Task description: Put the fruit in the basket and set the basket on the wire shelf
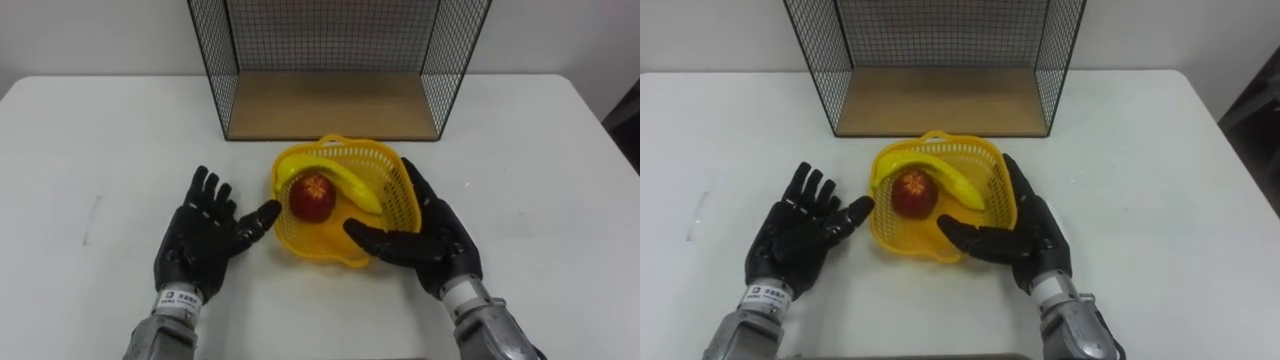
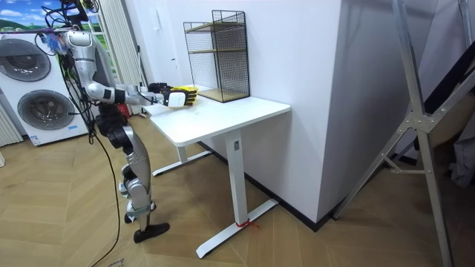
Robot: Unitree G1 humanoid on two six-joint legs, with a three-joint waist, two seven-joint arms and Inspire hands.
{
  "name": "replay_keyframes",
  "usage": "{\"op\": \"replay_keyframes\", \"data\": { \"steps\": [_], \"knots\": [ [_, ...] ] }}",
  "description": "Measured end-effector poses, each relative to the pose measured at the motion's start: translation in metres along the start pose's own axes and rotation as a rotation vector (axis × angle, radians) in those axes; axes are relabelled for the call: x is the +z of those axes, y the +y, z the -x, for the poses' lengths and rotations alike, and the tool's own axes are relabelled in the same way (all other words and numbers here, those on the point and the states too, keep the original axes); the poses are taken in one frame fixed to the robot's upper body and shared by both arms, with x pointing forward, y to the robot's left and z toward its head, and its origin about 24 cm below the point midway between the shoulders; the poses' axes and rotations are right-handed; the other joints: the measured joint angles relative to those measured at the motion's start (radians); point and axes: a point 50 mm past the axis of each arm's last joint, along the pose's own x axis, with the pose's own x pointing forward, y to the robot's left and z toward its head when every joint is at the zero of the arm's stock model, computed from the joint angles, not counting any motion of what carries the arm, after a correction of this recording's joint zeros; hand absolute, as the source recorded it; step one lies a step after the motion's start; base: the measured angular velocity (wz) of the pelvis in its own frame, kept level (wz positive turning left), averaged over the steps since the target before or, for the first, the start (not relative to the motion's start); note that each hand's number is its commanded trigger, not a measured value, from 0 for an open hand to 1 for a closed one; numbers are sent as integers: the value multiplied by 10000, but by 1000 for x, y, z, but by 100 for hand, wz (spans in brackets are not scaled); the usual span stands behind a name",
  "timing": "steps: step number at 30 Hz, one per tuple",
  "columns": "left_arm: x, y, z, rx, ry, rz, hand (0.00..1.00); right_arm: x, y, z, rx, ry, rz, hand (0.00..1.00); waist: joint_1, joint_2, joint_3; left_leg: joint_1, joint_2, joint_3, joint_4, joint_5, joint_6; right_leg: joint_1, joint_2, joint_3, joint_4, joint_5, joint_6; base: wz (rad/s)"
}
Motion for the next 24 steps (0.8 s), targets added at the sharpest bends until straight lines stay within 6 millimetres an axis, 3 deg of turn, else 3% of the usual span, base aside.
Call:
{"op": "replay_keyframes", "data": {
  "steps": [6, 11, 16, 24],
  "knots": [
    [0, -1, 0, -54, -4, -108, 0, 1, 0, 0, 115, -24, -8, 0, -11, 1, -26, -104, -65, -5, 52, 3, 1, -77, -2, -9, 7, 1, -2, 0],
    [-2, -7, -1, -348, 72, -1262, 0, -2, 9, -2, 432, 19, -151, 0, 5, -13, -33, -95, -70, 0, 67, 4, 3, -77, -3, 6, 6, 3, -4, 0],
    [-13, -25, -3, -1125, 381, -1885, 0, -6, 26, -9, 1173, 159, -216, 0, 4, -47, -10, -125, -74, -9, 82, 3, 3, -106, -14, -14, 6, 3, -5, 0],
    [-13, -26, -4, -1251, 355, -2159, 0, -4, 26, -13, 1202, 144, -150, 0, 3, -67, 22, -173, -76, -10, 66, 2, 3, -159, -13, -20, 4, 2, -3, 0]
  ]
}}
